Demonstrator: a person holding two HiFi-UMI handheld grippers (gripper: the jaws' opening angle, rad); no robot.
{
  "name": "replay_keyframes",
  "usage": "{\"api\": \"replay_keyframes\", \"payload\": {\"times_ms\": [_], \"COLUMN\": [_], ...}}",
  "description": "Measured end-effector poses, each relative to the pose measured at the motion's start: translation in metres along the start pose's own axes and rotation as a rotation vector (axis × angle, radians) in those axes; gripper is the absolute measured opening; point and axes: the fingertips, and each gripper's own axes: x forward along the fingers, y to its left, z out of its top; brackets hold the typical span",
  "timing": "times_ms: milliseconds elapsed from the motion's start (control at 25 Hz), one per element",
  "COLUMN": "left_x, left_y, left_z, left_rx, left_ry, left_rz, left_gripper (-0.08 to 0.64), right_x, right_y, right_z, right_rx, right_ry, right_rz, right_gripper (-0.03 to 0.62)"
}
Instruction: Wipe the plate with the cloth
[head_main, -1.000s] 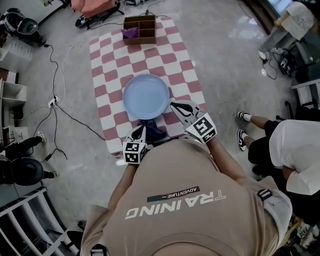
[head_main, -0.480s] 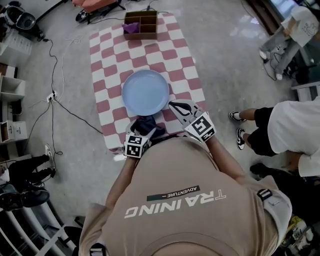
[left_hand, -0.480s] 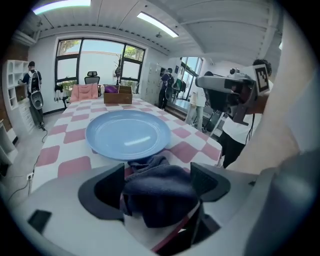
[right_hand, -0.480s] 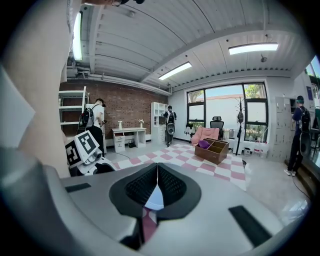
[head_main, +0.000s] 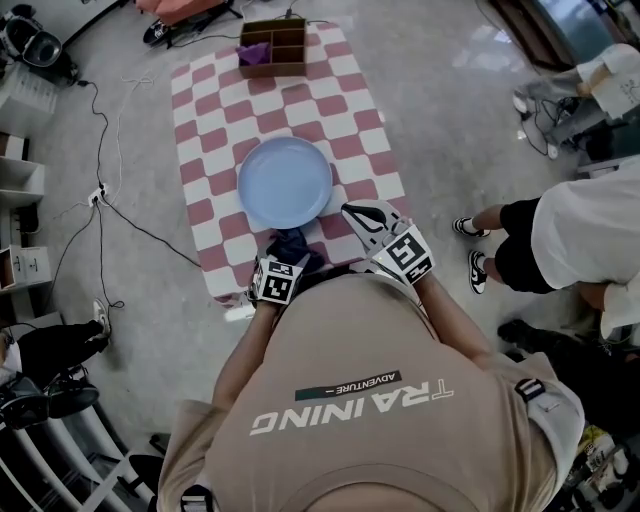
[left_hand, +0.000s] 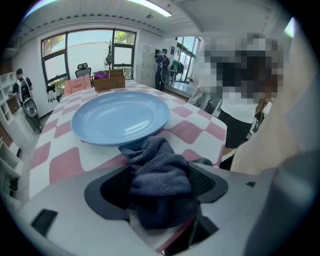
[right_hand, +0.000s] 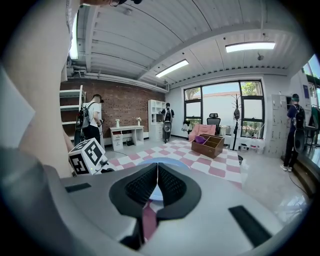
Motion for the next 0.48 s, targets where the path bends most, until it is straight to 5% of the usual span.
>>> {"api": "replay_keyframes", "payload": {"times_ms": [200, 320, 480], "left_x": [-0.001, -0.014, -0.046], "left_y": [0.003, 0.007, 0.007], "left_z": [0.003, 0.009, 0.019], "left_rx": [-0.021, -0.083, -0.142], "left_ry": [-0.025, -0.060, -0.154], "left_rz": [-0.012, -0.020, -0.031], "left_gripper": [0.352, 0.168, 0.155], "right_x": [0.002, 0.004, 0.006], "right_y": [0.005, 0.008, 0.012], "right_z": [-0.001, 0.000, 0.002], "right_rx": [-0.001, -0.008, -0.010], "right_ry": [0.003, 0.000, -0.003], "right_rz": [0.008, 0.016, 0.020], "right_gripper": [0.018, 0.018, 0.018]}}
